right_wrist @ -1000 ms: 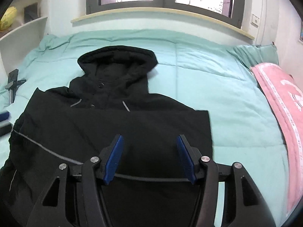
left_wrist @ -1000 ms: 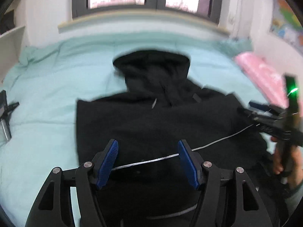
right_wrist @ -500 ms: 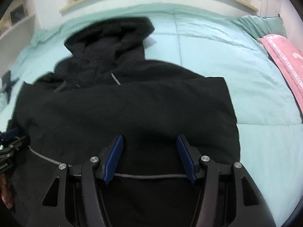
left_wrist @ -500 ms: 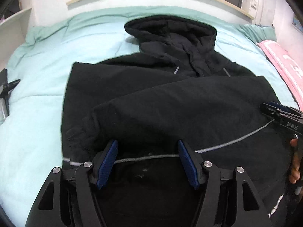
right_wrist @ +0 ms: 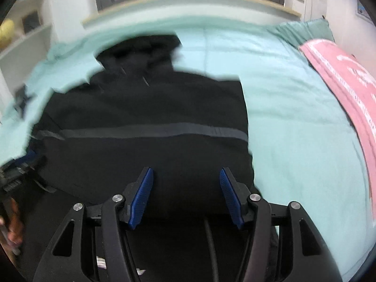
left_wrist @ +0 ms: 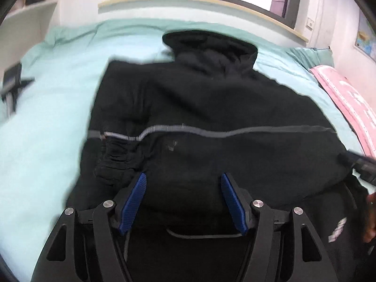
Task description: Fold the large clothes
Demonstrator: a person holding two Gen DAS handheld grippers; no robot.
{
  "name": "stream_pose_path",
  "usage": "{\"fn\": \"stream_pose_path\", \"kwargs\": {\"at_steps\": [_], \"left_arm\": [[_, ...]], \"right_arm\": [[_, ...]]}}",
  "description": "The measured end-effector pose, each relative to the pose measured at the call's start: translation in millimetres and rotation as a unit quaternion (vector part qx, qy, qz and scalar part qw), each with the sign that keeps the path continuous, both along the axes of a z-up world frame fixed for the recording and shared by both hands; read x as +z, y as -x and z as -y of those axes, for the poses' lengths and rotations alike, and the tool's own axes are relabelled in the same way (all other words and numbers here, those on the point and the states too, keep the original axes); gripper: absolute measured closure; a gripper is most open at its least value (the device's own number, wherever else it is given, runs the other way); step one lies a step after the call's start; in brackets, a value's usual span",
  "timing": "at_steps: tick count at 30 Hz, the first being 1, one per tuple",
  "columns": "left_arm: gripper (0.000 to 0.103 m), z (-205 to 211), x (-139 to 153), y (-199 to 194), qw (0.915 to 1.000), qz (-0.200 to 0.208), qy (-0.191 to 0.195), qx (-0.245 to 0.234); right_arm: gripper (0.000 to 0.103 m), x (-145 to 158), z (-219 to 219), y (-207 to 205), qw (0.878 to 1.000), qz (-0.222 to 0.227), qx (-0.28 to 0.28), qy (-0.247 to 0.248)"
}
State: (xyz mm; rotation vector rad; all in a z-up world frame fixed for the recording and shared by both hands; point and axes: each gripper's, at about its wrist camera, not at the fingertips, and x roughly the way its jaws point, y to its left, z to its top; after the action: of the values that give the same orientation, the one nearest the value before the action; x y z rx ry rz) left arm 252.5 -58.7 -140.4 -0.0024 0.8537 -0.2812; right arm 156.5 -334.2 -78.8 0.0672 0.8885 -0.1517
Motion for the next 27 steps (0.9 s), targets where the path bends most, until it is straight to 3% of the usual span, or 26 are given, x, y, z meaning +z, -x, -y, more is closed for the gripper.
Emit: {"fn": "stream_pose_path", "kwargs": {"at_steps": [2, 4, 6, 10, 17, 23, 27], "left_arm": [[0.035, 6, -4, 5, 0.9997, 0.020, -0.012, 0.008], [0.035, 13, -8, 8, 0.9988, 0.033, -0.035, 0.012], [0.035, 15, -11, 10, 0.9980, 0.046, -0.042, 0.011], [0.035, 11, -13, 8, 0.9985, 0.048, -0.020, 0.012], [0.034, 15, -11, 13, 0.9978, 0.055, -0.034, 0.015], [0.033, 25, -3, 31, 0.9936, 0.082, -0.073, 0.025], [0.032, 31, -4, 24, 0.9930, 0.068, -0.094, 0.023]], "right_arm": [[0.041, -29, 4, 12, 0.999, 0.030, 0.020, -0.009], [0.041, -30, 7, 20, 0.998, 0.057, 0.009, -0.018], [0.041, -31, 3, 20, 0.998, 0.055, 0.002, -0.007], [0.041, -30, -3, 19, 0.999, 0.047, 0.000, 0.014], [0.040, -32, -7, 16, 0.998, 0.057, -0.002, 0.026], [0.038, -29, -15, 27, 0.996, 0.069, -0.008, 0.051], [0.037, -29, -15, 24, 0.997, 0.056, -0.011, 0.049]]}}
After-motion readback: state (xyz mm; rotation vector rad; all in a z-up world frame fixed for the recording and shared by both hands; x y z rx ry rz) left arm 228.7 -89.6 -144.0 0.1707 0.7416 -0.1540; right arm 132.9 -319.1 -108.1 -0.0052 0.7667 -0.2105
